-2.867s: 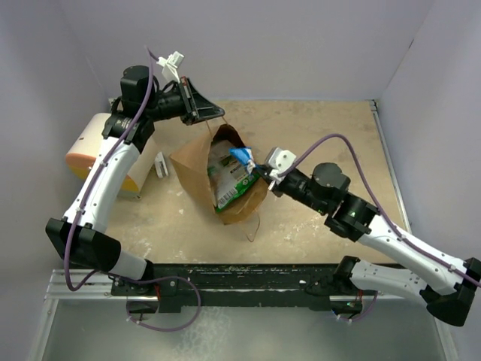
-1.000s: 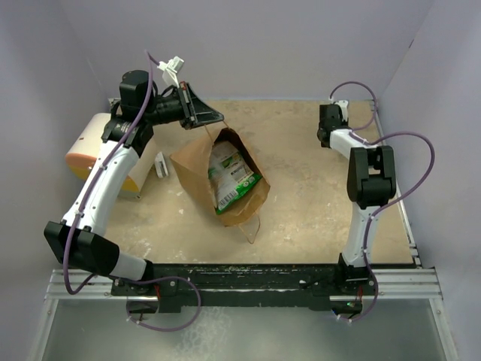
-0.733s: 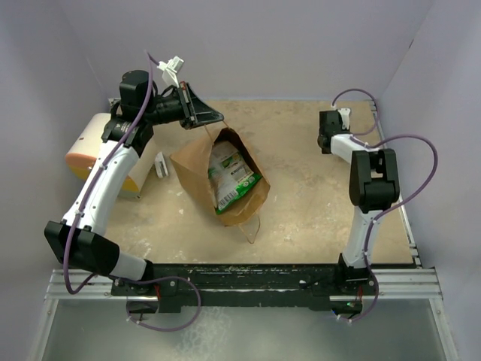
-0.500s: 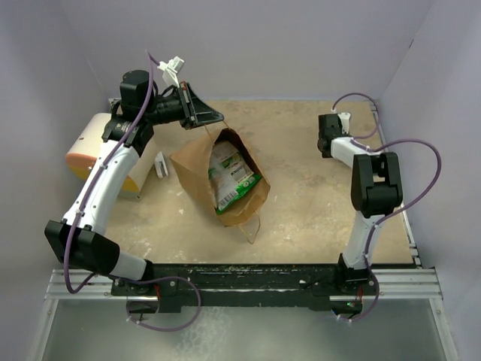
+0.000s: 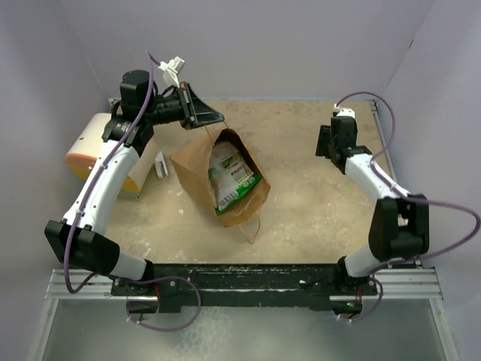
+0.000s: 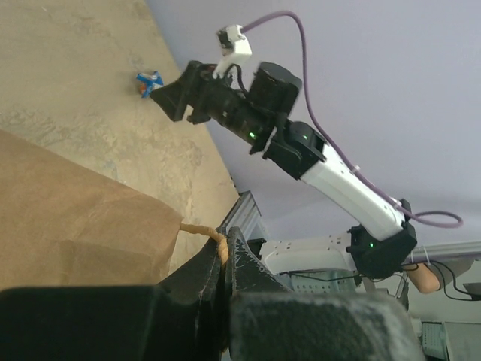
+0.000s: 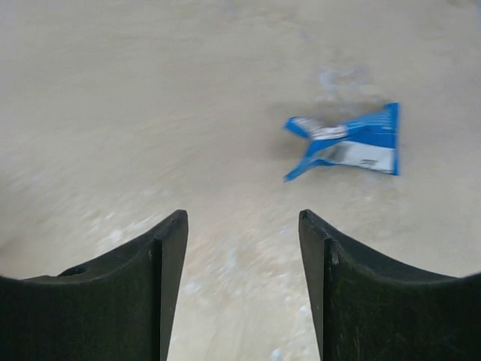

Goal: Take the snacks out of the paper bag
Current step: Place the snack at the center of the board, then take out the snack from the paper bag.

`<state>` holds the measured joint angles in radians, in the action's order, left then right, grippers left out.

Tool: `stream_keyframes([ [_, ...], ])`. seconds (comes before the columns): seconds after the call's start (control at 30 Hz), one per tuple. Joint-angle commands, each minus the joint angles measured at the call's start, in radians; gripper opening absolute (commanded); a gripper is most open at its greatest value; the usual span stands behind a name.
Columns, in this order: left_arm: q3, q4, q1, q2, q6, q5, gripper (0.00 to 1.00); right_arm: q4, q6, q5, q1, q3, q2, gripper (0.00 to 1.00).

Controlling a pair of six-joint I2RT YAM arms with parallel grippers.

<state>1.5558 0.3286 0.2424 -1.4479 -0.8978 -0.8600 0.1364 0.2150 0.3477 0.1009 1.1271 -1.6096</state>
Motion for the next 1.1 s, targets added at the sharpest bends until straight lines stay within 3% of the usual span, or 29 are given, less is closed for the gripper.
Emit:
stream_keyframes([
  [0.0, 0.0, -0.075, -0.014, 0.02, 0.005, -0.015, 0.0, -0.065, -0.05, -0.377, 0.07, -0.128, 0.188, 0.63],
  [0.23, -0.003, -0.04, -0.014, 0.029, 0.031, -0.011, 0.0, -0.201, -0.084, -0.672, 0.313, -0.336, 0.552, 0.64],
  [0.33, 0.0, -0.039, -0.014, 0.029, 0.031, -0.013, 0.0, -0.264, -0.201, -0.751, 0.396, -0.412, 0.701, 0.65],
  [0.47, 0.009, -0.037, -0.014, 0.026, 0.034, -0.012, 0.0, -0.254, -0.396, -0.85, 0.456, -0.412, 0.765, 0.66],
  [0.6, 0.009, -0.034, -0.014, 0.026, 0.034, -0.01, 0.0, -0.151, -0.801, -1.033, 0.512, -0.381, 0.745, 0.67],
  [0.77, 0.012, -0.032, -0.014, 0.027, 0.031, -0.006, 0.0, 0.004, -1.197, -0.988, 0.565, -0.272, 0.582, 0.69],
  [0.9, 0.03, -0.009, -0.014, 0.025, 0.043, 0.002, 0.0, 0.122, -1.418, -0.962, 0.59, -0.163, 0.414, 0.72],
  [1.0, 0.042, 0.0, -0.015, 0.022, 0.046, 0.006, 0.0, 0.149, -1.516, -0.909, 0.617, -0.129, 0.331, 0.86],
  [1.07, 0.053, 0.009, -0.015, 0.02, 0.053, 0.011, 0.0, 0.143, -1.549, -0.882, 0.631, -0.081, 0.294, 0.87],
])
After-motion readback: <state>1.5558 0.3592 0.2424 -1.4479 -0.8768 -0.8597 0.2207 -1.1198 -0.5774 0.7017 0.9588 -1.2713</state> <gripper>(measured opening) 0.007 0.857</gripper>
